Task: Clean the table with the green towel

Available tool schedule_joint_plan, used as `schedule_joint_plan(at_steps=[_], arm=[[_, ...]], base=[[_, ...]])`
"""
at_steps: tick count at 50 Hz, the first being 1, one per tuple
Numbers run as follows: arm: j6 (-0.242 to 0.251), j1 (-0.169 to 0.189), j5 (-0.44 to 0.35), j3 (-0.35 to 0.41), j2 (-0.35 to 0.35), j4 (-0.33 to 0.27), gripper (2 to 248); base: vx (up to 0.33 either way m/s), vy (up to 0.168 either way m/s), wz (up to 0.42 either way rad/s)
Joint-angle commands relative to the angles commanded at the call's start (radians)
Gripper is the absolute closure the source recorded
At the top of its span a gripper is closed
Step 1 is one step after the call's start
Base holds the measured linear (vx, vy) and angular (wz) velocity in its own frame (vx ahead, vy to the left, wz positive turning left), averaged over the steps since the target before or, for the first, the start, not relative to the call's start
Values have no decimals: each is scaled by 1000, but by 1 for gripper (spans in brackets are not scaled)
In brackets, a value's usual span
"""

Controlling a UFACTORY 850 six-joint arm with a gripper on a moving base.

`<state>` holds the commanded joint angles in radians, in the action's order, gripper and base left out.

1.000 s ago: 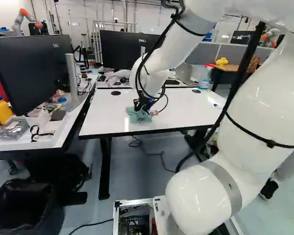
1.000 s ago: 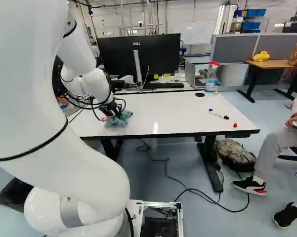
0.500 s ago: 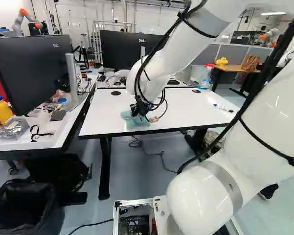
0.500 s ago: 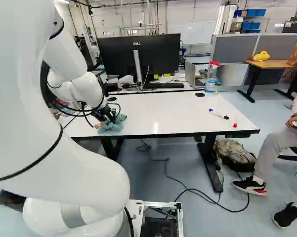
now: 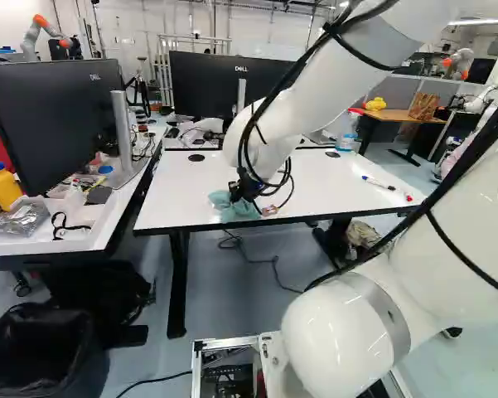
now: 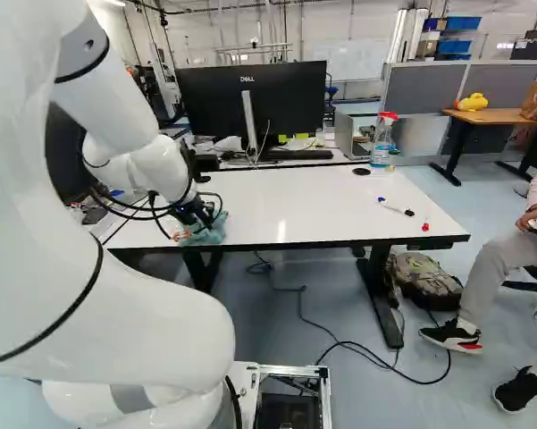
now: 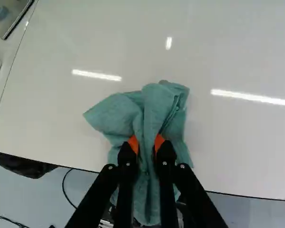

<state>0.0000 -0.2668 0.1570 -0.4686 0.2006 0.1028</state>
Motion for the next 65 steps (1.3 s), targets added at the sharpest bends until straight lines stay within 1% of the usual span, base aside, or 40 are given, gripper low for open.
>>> schedule_joint_plan(at_steps=[14,19,25,50,57,65], arm=[[0,64,0,-37,-41,0,195],[0,79,0,-57,-63,0,195],[0,89,0,-87,-94,0,195],[0,102,0,-219,-227,0,195],[0,88,0,-247,-254,0,195],[0,60,0,-254,-260,0,195]], base=[[0,0,0],[0,0,0],[0,0,0],[0,0,0],[0,0,0],[0,0,0]])
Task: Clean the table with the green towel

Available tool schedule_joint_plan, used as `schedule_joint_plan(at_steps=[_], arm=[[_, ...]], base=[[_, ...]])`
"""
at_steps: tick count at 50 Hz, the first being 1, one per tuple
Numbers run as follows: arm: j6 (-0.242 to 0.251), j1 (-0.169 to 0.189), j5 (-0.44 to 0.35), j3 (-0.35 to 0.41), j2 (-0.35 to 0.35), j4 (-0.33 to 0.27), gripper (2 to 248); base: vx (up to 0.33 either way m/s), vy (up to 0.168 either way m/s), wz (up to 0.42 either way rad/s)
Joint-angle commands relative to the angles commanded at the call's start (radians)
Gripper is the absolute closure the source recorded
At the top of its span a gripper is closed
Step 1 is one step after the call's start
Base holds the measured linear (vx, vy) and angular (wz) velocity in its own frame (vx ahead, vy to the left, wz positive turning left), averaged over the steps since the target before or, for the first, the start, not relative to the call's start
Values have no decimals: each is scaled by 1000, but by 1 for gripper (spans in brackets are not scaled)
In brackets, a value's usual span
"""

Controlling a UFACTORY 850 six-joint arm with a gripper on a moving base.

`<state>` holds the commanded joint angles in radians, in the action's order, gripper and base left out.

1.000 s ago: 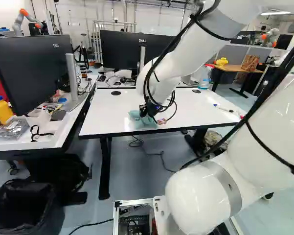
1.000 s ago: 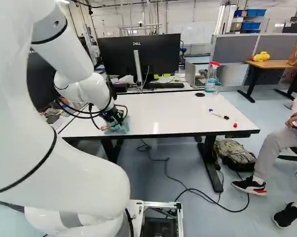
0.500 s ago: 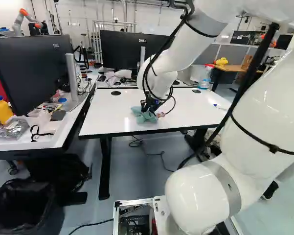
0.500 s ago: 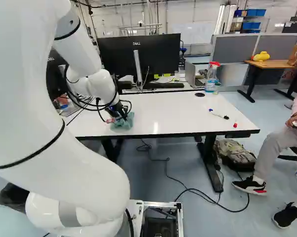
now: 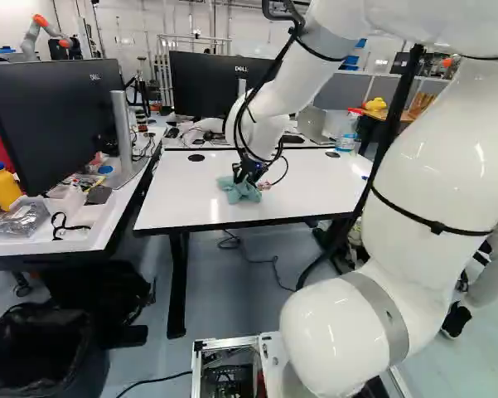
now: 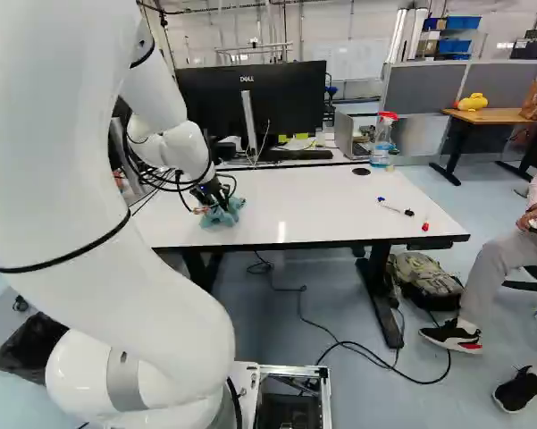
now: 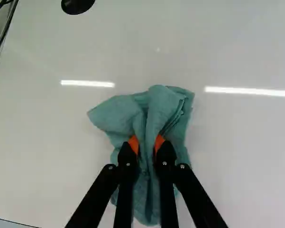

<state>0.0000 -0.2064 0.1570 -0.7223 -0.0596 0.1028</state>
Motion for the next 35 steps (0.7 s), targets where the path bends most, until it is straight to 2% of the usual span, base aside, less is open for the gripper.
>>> schedule_joint_plan(at_steps=[19,35], arm=[[0,-74,0,26,25,0,195],[0,-118,0,87,84,0,195]], base=[[0,0,0],[0,0,0]])
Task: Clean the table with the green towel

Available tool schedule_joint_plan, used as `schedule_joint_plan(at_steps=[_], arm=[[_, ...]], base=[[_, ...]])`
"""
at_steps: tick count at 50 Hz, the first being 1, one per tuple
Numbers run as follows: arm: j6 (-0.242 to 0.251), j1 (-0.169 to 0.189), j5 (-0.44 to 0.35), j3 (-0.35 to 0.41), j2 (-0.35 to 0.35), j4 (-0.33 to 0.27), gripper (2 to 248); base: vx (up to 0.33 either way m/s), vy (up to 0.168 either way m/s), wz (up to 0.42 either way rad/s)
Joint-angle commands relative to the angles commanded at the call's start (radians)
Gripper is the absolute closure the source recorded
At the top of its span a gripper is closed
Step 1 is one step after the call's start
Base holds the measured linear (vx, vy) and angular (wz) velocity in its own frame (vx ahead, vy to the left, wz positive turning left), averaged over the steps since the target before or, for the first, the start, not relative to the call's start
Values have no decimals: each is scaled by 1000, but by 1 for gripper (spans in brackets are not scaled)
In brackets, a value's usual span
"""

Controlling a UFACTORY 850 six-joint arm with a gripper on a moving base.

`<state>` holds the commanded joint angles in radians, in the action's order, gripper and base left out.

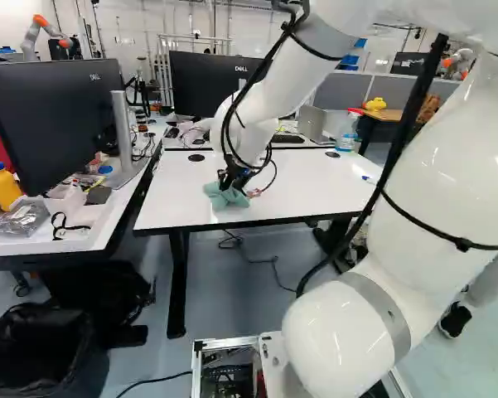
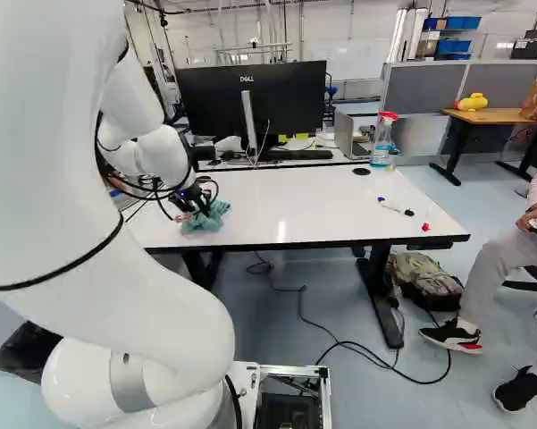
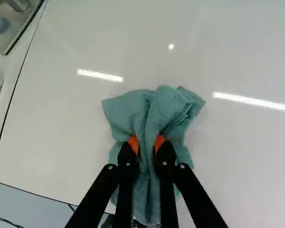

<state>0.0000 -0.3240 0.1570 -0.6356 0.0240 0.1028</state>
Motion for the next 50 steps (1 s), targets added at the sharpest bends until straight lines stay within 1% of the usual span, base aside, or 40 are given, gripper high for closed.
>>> schedule_joint_plan(at_steps=[15,26,36,44,50], arm=[[0,-14,0,78,79,0,195],[0,7,0,132,137,0,195],[0,9,0,135,142,0,195],[0,10,0,142,169,0,195],[0,24,0,147,193,0,195]], base=[[0,0,0],[0,0,0],[0,0,0],[0,0,0],[0,0,0]])
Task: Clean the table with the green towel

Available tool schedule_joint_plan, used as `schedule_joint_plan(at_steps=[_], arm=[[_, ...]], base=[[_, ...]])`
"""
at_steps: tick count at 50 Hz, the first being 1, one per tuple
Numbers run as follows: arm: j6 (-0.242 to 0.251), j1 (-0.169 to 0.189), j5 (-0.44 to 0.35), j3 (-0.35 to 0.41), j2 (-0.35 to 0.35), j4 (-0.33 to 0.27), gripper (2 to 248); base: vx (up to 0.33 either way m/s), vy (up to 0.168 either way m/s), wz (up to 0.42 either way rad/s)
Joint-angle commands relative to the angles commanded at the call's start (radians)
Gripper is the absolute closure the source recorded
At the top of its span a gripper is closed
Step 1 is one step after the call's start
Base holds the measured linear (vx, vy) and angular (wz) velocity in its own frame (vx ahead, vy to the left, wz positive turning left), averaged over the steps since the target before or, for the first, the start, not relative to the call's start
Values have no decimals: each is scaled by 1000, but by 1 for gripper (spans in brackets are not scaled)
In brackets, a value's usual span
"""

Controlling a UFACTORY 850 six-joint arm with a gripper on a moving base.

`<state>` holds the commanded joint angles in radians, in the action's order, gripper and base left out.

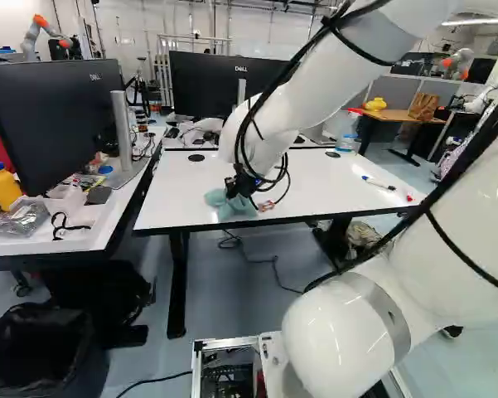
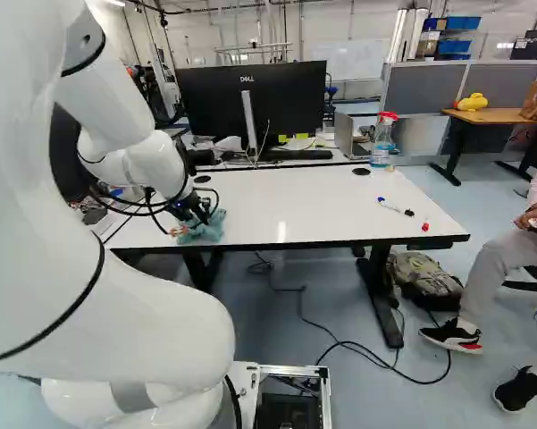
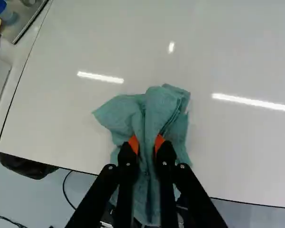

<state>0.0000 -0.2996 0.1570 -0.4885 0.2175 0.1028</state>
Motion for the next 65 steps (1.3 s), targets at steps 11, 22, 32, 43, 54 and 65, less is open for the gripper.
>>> schedule_joint_plan(at_steps=[11,22,32,43,54,65], arm=[[0,49,0,1,36,0,195],[0,103,0,-5,65,0,195],[0,147,0,-2,78,0,195],[0,198,0,-1,79,0,195],[0,246,0,-3,77,0,195],[0,295,0,-1,79,0,195]], base=[[0,0,0],[0,0,0],[0,0,0],[0,0,0],[0,0,0],[0,0,0]])
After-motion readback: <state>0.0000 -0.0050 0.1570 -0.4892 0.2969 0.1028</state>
